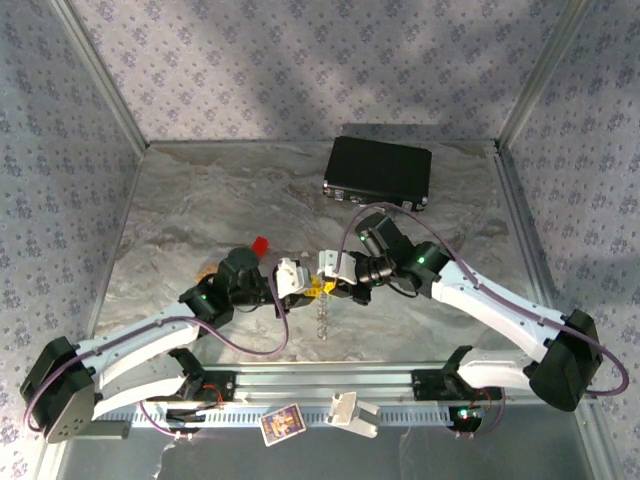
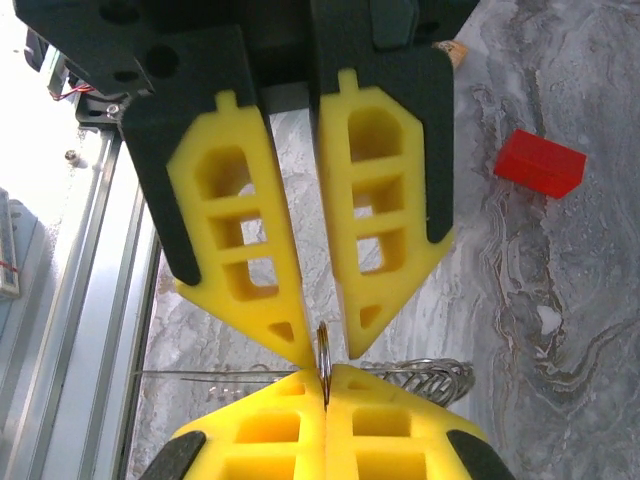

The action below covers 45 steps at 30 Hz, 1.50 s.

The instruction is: Put the keys on the keyring

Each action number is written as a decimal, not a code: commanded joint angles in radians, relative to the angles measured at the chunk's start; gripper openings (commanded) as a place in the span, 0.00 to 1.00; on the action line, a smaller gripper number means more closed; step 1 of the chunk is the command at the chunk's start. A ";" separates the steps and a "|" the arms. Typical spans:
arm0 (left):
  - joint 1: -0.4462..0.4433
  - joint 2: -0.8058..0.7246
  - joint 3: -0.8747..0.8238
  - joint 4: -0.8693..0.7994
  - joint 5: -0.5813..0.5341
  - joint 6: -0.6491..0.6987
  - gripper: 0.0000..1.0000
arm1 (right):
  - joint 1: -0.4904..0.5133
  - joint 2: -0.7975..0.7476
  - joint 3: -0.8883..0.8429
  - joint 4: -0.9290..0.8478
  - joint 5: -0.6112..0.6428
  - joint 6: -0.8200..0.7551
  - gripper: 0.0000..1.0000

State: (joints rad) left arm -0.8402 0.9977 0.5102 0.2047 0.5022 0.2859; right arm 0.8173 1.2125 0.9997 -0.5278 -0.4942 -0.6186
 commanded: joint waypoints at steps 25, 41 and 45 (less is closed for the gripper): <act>-0.009 -0.016 -0.119 0.405 0.022 -0.162 0.00 | -0.149 -0.089 -0.220 0.387 -0.317 0.286 0.36; -0.010 -0.017 -0.113 0.383 0.026 -0.153 0.00 | -0.142 -0.095 -0.202 0.363 -0.330 0.261 0.05; -0.009 -0.022 -0.099 0.339 0.012 -0.139 0.18 | -0.138 -0.099 -0.167 0.286 -0.309 0.212 0.00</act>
State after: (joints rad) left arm -0.8448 0.9894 0.3973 0.5274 0.5011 0.1383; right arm 0.6704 1.1290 0.7830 -0.1829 -0.8066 -0.3668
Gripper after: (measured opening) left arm 0.105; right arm 0.053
